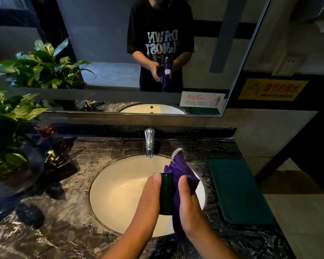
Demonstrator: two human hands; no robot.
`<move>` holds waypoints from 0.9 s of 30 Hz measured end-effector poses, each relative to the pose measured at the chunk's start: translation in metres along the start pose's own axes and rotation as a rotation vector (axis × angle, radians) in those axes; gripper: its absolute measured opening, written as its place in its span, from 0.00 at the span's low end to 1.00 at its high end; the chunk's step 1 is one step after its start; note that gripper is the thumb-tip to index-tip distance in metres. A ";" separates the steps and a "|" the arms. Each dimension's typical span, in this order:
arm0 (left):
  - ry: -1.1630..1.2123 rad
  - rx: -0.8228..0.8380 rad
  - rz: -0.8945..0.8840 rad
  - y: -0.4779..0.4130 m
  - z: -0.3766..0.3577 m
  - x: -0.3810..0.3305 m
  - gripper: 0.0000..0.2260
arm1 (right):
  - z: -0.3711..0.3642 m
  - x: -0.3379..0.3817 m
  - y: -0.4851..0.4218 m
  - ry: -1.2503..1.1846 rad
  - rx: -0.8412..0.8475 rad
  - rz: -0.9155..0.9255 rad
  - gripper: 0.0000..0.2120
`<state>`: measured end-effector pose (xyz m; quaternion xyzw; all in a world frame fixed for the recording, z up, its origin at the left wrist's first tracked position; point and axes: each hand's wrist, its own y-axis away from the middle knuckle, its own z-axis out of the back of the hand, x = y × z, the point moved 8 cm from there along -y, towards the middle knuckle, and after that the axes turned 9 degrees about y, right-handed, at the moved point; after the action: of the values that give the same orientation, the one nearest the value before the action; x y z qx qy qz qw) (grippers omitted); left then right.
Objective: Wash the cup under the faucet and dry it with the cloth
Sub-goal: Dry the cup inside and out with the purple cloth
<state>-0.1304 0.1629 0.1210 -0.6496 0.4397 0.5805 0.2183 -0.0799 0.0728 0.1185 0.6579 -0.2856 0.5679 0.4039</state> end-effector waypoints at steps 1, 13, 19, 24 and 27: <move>-0.022 -0.026 -0.017 0.001 -0.002 -0.001 0.21 | -0.002 0.000 0.001 0.024 -0.005 0.019 0.47; 0.135 0.123 0.032 0.015 -0.015 0.009 0.23 | 0.031 0.015 -0.009 -0.124 -0.254 -0.150 0.26; 0.200 -0.017 0.005 0.007 -0.002 0.001 0.23 | 0.001 0.000 -0.005 -0.168 -0.075 -0.147 0.31; 0.212 -0.013 0.048 0.010 -0.002 0.005 0.25 | -0.003 -0.003 -0.005 -0.132 0.010 -0.104 0.33; 0.258 0.046 0.126 0.011 -0.007 0.009 0.21 | 0.001 -0.006 -0.009 -0.174 -0.051 -0.120 0.35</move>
<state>-0.1361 0.1487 0.1164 -0.6849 0.5172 0.4943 0.1380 -0.0731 0.0757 0.1103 0.7103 -0.2940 0.4758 0.4274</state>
